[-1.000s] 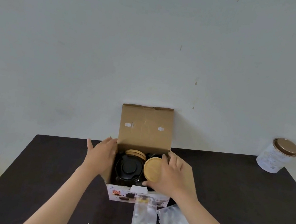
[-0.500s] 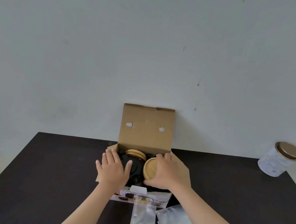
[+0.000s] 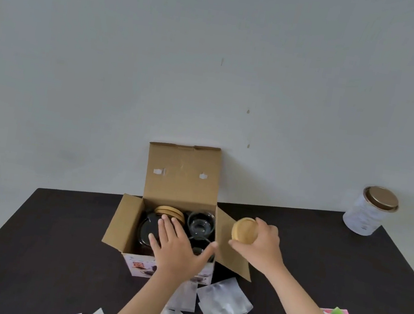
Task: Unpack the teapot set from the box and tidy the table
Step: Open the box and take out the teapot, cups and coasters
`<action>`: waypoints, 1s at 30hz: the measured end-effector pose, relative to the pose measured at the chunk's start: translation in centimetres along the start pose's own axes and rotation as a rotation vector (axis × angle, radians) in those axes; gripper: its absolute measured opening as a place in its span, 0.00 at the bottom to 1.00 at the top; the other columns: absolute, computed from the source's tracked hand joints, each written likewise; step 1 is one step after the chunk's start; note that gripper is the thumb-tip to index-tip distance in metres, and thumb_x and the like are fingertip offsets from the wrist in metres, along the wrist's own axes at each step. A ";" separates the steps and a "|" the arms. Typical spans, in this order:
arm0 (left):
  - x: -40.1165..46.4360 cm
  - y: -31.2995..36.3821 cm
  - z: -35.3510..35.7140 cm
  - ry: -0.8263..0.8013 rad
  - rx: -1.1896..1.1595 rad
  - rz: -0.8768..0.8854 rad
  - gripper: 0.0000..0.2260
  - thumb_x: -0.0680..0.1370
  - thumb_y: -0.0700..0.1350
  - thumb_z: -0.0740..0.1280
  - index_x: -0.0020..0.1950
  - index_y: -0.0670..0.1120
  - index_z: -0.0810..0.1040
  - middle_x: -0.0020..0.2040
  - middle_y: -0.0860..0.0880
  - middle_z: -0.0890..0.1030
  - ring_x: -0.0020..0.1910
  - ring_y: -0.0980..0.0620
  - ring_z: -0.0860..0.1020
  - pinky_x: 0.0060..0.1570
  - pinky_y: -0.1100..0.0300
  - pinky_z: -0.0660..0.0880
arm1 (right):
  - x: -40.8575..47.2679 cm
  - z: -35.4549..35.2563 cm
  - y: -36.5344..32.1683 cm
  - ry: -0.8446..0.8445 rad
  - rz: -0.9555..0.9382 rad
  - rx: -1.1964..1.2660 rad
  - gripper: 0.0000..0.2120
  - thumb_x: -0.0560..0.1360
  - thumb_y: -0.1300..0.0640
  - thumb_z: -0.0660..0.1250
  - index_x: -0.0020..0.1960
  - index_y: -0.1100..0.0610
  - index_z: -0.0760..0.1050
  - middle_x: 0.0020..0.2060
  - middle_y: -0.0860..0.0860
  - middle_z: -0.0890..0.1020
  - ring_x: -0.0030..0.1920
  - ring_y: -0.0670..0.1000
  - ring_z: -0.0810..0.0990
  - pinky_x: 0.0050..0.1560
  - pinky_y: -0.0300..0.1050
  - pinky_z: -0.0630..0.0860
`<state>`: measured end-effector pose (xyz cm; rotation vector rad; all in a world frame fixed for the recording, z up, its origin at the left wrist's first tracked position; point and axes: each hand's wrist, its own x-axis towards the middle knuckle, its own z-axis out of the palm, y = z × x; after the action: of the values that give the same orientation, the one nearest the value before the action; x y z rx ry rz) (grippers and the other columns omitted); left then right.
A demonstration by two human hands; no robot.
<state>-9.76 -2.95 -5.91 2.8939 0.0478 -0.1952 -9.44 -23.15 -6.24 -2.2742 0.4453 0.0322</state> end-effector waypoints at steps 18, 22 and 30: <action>0.4 1.6 2.6 0.113 0.054 -0.129 0.62 0.57 0.83 0.42 0.77 0.40 0.44 0.78 0.43 0.39 0.76 0.46 0.37 0.72 0.40 0.42 | 7.5 -8.5 19.3 0.018 -0.015 -0.370 0.42 0.64 0.38 0.73 0.73 0.46 0.61 0.68 0.53 0.62 0.67 0.56 0.62 0.53 0.50 0.76; 0.4 1.7 2.8 0.141 0.074 -0.138 0.62 0.57 0.83 0.41 0.77 0.40 0.46 0.78 0.44 0.40 0.76 0.47 0.38 0.73 0.41 0.42 | 10.8 -8.9 19.6 0.049 -0.039 -0.344 0.38 0.67 0.38 0.72 0.72 0.44 0.62 0.70 0.54 0.60 0.69 0.58 0.59 0.52 0.54 0.76; 0.7 1.5 3.6 0.163 0.085 -0.144 0.60 0.59 0.83 0.43 0.77 0.41 0.48 0.78 0.46 0.42 0.77 0.48 0.40 0.73 0.41 0.43 | 17.5 -8.1 19.1 0.092 0.004 -0.274 0.36 0.66 0.39 0.73 0.69 0.49 0.66 0.71 0.56 0.58 0.70 0.61 0.58 0.58 0.58 0.74</action>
<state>-9.48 -5.24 -9.07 2.9855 0.2839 0.0145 -0.27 -46.18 -17.24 -2.5518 0.5204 -0.0107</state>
